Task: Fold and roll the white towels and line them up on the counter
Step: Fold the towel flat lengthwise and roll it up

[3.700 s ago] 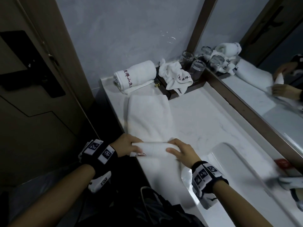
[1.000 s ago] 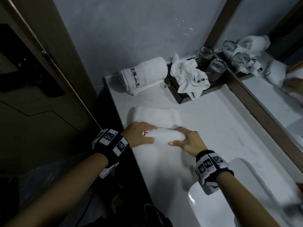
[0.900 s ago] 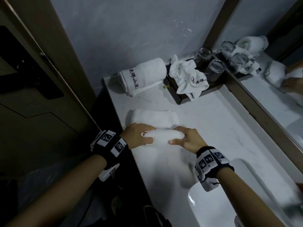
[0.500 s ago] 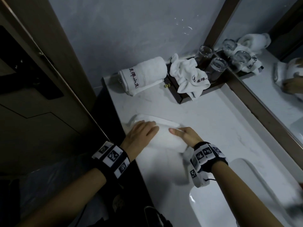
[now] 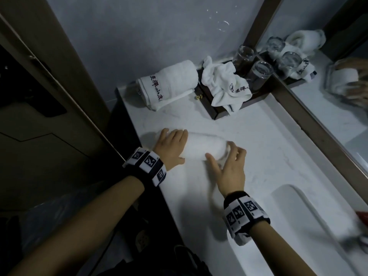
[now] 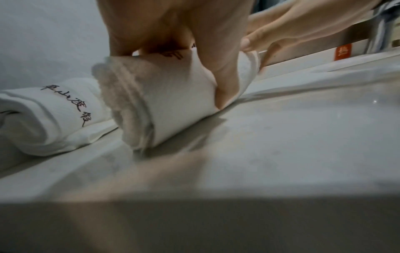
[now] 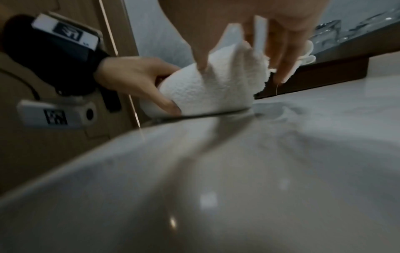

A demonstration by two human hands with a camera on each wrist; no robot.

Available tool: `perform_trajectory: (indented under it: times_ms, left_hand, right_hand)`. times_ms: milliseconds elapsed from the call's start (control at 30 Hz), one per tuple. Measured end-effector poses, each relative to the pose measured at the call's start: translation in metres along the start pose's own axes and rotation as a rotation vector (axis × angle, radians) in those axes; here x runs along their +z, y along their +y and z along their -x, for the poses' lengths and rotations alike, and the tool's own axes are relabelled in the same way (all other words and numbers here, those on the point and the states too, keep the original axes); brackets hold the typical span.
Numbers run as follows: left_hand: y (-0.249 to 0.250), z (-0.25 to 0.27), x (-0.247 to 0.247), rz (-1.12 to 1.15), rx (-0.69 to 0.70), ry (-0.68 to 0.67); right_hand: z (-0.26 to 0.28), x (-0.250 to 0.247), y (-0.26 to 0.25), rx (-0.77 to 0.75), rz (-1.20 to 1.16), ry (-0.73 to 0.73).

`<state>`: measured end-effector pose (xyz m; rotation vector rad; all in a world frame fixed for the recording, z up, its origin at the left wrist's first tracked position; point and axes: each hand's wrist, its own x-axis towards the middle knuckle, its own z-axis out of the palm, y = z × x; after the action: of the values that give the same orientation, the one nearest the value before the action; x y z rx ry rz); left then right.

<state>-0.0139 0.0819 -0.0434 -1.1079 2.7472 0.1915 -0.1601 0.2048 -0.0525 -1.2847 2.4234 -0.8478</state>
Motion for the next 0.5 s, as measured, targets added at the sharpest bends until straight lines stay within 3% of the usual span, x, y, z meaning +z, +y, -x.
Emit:
perform_trajectory:
  times_ms: [100, 133, 200, 300, 433, 500]
  left_hand:
    - [0.008, -0.002, 0.001, 0.144, -0.182, 0.048]
    - [0.012, 0.001, 0.003, 0.203, -0.231, 0.057]
    - [0.017, 0.009, 0.012, 0.323, -0.223, 0.090]
    - [0.007, 0.027, 0.022, 0.663, -0.175, 0.127]
    - [-0.011, 0.054, 0.028, 1.014, -0.392, 0.050]
    - [-0.016, 0.067, 0.026, 1.213, -0.408, 0.028]
  right_hand:
    - [-0.009, 0.005, -0.016, 0.542, -0.510, -0.289]
    - [-0.013, 0.008, -0.022, 0.618, -0.693, -0.372]
    - [-0.023, 0.015, -0.033, 0.618, -0.860, -0.431]
    - [-0.034, 0.023, -0.048, 0.631, -0.842, -0.460]
    - [-0.031, 0.026, -0.050, 0.593, -0.940, -0.478]
    - [-0.024, 0.026, -0.053, 0.552, -0.984, -0.526]
